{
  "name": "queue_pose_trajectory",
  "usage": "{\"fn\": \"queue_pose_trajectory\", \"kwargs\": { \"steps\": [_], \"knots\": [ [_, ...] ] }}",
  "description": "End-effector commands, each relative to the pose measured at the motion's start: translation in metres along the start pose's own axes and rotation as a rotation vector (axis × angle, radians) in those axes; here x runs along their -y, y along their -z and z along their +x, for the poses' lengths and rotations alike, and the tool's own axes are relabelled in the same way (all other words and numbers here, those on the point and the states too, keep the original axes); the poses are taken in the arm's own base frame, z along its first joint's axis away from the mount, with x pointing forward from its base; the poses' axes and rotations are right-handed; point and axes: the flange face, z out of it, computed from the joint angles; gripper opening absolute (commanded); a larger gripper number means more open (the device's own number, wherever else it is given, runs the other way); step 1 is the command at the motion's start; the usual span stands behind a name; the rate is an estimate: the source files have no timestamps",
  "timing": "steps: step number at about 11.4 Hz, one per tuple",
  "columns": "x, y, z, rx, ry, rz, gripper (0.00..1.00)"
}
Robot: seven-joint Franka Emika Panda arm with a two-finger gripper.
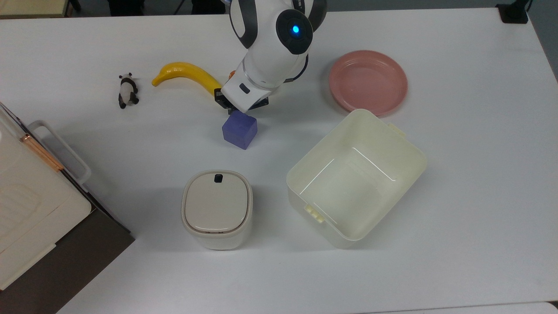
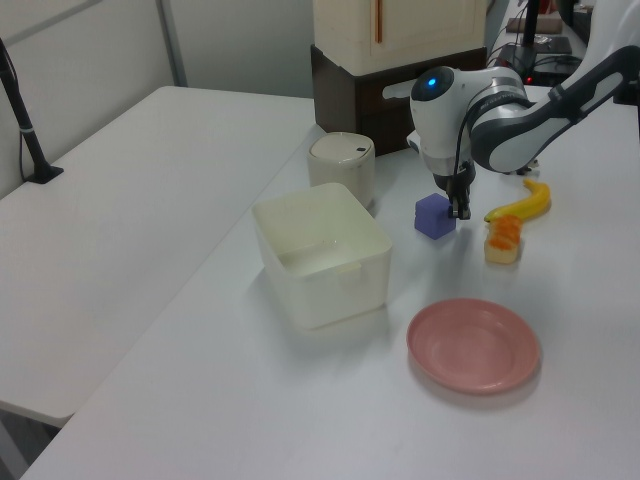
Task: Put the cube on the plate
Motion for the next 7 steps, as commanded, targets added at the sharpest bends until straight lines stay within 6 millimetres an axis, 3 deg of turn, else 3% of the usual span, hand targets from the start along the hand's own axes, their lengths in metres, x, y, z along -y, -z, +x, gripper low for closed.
{"fn": "queue_pose_trajectory", "kwargs": {
  "steps": [1, 3, 5, 7],
  "knots": [
    [-0.003, 0.011, 0.000, -0.040, -0.022, -0.008, 0.00],
    [-0.008, 0.028, -0.003, -0.058, -0.035, -0.007, 0.00],
    [-0.016, 0.040, -0.003, -0.068, -0.039, -0.008, 0.56],
    [-0.022, 0.047, 0.001, -0.080, -0.051, -0.008, 1.00]
  ]
}}
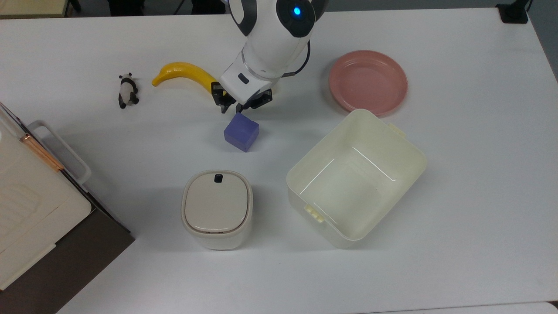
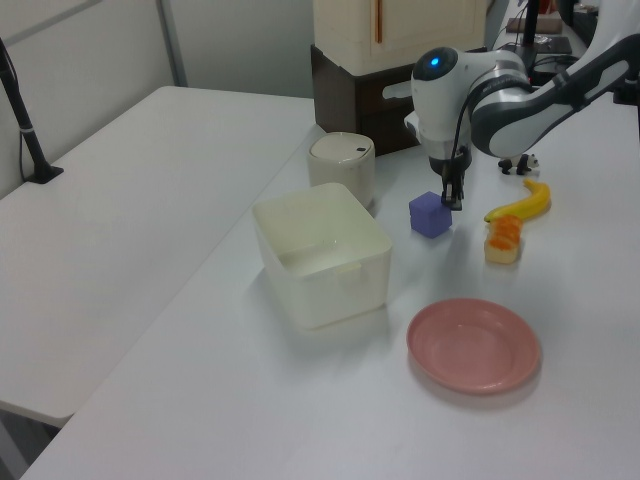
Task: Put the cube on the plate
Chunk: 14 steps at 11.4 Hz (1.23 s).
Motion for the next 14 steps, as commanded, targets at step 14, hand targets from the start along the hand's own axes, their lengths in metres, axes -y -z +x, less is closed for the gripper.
{"fn": "queue_pose_trajectory", "kwargs": {
  "steps": [14],
  "knots": [
    [0.027, 0.040, 0.012, -0.064, -0.079, 0.077, 1.00]
  ]
}}
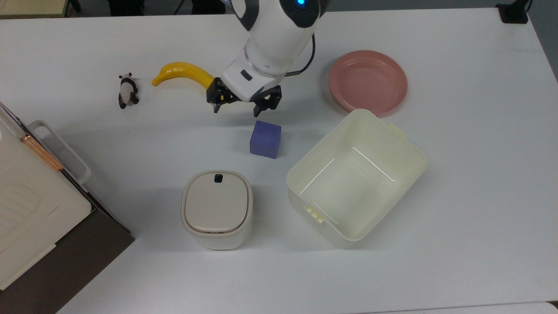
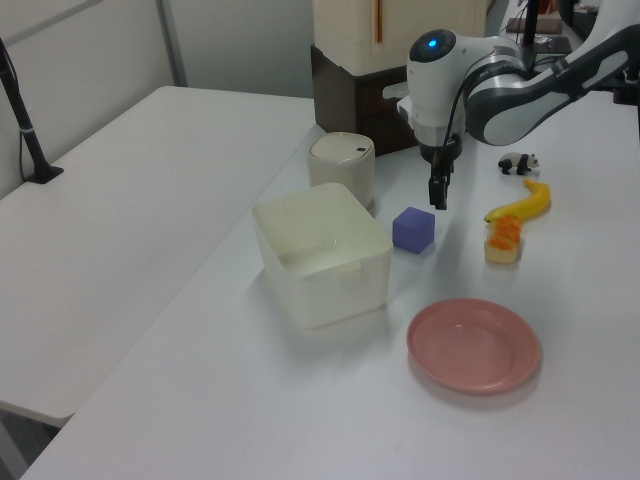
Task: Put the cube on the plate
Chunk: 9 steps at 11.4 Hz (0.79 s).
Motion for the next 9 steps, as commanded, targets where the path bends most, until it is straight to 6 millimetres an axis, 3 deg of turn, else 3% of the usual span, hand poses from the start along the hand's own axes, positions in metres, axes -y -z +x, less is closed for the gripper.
{"fn": "queue_pose_trajectory", "kwargs": {
  "steps": [1, 3, 6, 7, 9],
  "knots": [
    [0.042, 0.018, 0.006, -0.034, -0.091, 0.082, 1.00],
    [0.066, 0.019, 0.025, -0.067, -0.125, 0.109, 1.00],
    [0.069, 0.001, 0.059, -0.073, -0.136, 0.123, 1.00],
    [0.072, -0.012, 0.061, -0.064, -0.120, 0.101, 1.00],
    [0.072, -0.018, 0.059, -0.061, -0.106, 0.077, 1.00]
  ]
}}
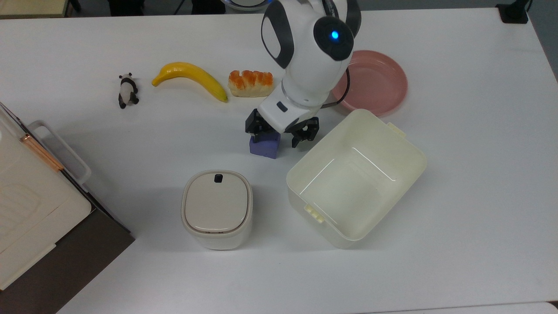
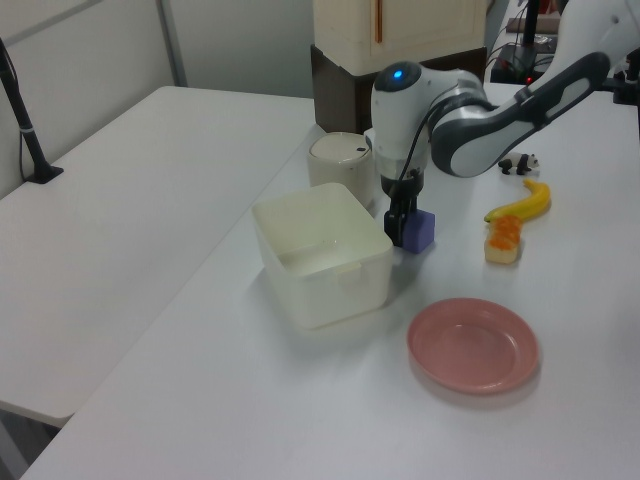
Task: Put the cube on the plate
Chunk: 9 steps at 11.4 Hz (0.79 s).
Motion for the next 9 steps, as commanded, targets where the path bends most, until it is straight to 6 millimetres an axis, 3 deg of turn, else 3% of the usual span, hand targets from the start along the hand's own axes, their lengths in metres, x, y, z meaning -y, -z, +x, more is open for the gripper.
{"fn": "queue_pose_trajectory", "kwargs": {
  "steps": [1, 3, 8, 9],
  "knots": [
    [0.000, -0.004, 0.001, -0.006, -0.036, -0.024, 1.00],
    [-0.009, -0.017, -0.009, 0.015, -0.081, -0.087, 1.00],
    [-0.037, 0.025, -0.017, 0.028, -0.127, -0.163, 1.00],
    [-0.036, 0.023, -0.018, 0.032, -0.125, -0.163, 0.77]
  ]
}}
